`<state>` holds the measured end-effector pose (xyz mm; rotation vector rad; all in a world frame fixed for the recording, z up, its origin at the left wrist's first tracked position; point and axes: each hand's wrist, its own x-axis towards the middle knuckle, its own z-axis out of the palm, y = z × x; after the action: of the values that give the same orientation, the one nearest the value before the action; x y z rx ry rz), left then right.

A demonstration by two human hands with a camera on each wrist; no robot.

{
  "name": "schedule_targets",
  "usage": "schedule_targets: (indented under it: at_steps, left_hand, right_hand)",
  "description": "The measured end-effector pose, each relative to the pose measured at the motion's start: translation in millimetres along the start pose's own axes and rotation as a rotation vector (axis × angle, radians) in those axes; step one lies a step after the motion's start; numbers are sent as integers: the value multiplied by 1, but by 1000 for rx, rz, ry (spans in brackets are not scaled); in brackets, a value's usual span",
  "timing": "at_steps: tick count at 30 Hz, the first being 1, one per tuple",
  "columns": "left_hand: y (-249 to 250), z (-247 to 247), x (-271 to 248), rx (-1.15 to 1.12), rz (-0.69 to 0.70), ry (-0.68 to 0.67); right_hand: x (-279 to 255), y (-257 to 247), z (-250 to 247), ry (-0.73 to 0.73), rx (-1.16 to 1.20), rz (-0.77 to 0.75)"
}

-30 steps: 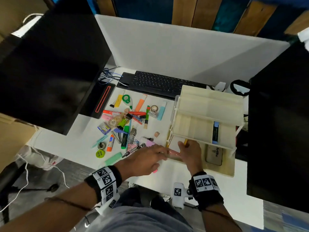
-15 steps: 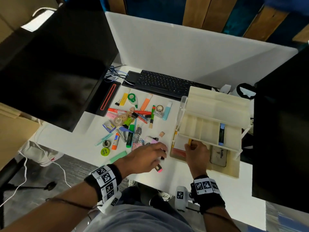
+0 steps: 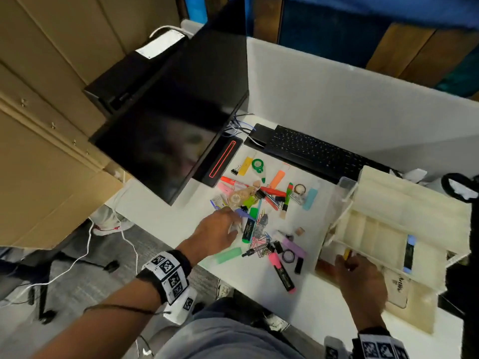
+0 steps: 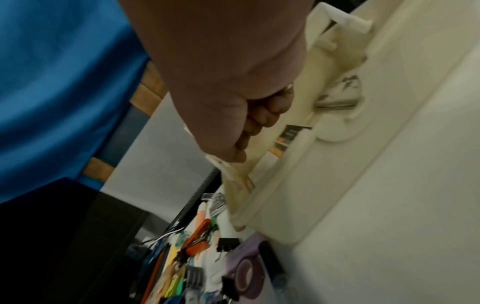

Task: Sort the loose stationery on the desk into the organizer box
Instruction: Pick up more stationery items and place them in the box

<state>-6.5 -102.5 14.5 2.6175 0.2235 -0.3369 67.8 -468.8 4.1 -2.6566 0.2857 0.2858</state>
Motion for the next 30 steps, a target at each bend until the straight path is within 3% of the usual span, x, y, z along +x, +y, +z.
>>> schedule_targets:
  at_steps: [4,8,13,18,24,30]
  left_hand:
    - [-36,-5,13,-68,-222,81]
    - [-44,-7,31,-52,-181,133]
    - [-16,-10,58,11,-17,143]
    - [-13,-5,86,-47,-121,102]
    - [-27,-7,94,-182,-193,79]
    - [-36,-20,79,-419,-326,234]
  right_hand:
    - [-15,-43,-15,-60,-14,-243]
    - [-12,-82,-1,-182,11,-463]
    - [-4,-135,39,-384,43,-504]
    - [8,-175,89,-391,75,-629]
    - [16,-201,125,-360,19,-618]
    - [18,-221,137,-279,-61,-540]
